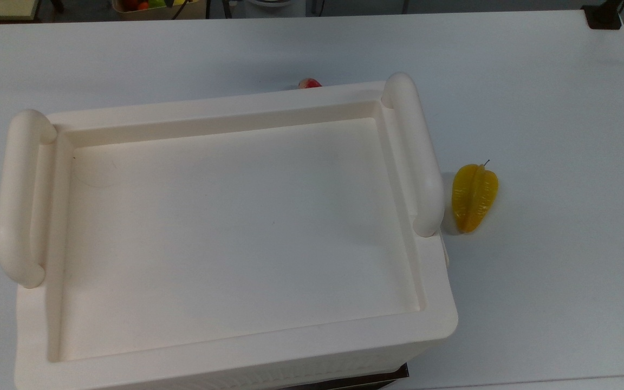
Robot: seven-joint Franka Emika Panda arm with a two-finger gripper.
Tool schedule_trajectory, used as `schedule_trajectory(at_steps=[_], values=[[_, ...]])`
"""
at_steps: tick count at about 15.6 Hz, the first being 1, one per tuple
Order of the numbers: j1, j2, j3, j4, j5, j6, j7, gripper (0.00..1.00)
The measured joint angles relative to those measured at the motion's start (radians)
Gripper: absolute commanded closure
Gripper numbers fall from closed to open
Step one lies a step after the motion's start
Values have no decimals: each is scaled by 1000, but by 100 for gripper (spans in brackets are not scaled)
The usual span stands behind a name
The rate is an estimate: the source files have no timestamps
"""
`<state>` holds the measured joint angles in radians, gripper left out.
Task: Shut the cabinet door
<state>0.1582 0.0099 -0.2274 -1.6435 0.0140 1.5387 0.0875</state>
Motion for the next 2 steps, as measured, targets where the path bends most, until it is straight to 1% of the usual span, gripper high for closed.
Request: schedule_trajectory(at_steps=[2], values=[[0,0,0,0,0,0,3,0]])
